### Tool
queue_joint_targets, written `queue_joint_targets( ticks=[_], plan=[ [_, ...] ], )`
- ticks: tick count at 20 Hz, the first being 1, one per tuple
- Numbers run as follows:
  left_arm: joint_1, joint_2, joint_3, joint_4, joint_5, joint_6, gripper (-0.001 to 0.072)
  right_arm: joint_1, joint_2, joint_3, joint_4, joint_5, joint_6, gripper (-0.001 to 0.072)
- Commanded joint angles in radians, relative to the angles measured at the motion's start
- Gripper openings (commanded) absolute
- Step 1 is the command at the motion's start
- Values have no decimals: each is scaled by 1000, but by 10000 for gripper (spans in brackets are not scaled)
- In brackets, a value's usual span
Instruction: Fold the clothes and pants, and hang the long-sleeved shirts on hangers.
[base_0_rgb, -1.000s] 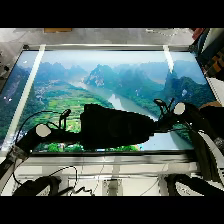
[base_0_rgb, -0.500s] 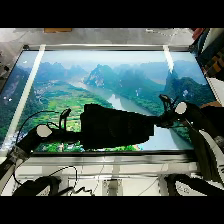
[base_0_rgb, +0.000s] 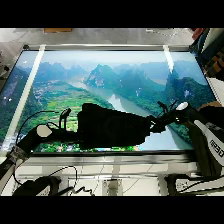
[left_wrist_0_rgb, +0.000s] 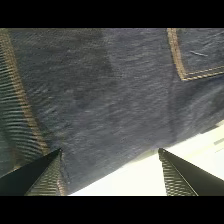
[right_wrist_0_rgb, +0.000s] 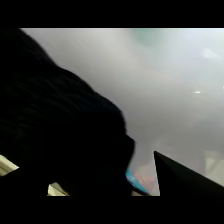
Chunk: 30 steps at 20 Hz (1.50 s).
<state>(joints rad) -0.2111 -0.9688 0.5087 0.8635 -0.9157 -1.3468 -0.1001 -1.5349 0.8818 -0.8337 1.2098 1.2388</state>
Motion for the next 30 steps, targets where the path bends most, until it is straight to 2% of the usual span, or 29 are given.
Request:
queue_joint_targets(
  ticks=[1, 5, 6, 8, 9, 10, 12, 16, 18, 22, 28, 30],
  plan=[
    [0, 0, 0, 0, 10, 0, 691, 76, -39, 0, 153, -120, -129, 693],
    [0, 0, 0, 0, 61, 0, 691, 252, -39, 1, 214, -231, -135, 682],
    [0, 0, 0, 0, 69, 0, 691, 296, -38, 5, 214, -250, -145, 618],
    [0, 0, 0, 2, 76, 0, 691, 364, -35, 35, 206, -290, -172, 241],
    [0, 0, 0, 5, 91, 1, 692, 381, -35, 68, 192, -299, -173, 109],
    [1, 0, 2, 5, 113, 5, 691, 383, -33, 107, 169, -308, -175, 63],
    [8, 2, 10, 9, 149, 65, 692, 363, -9, 204, 77, -311, -161, 28],
    [26, 23, 111, 34, 146, 115, 691, 224, 138, 394, -172, -267, 79, 28],
    [26, 45, 182, 34, 146, 167, 691, 109, 245, 473, -260, -229, 160, 28],
    [26, 96, 264, 34, 147, 177, 691, -179, 460, 578, -456, -109, 349, 27],
    [26, 135, 267, 34, 149, 177, 691, -621, 687, 587, -752, 144, 502, 27],
    [26, 135, 267, 34, 149, 177, 691, -770, 709, 587, -798, 212, 507, 28]
  ],
)
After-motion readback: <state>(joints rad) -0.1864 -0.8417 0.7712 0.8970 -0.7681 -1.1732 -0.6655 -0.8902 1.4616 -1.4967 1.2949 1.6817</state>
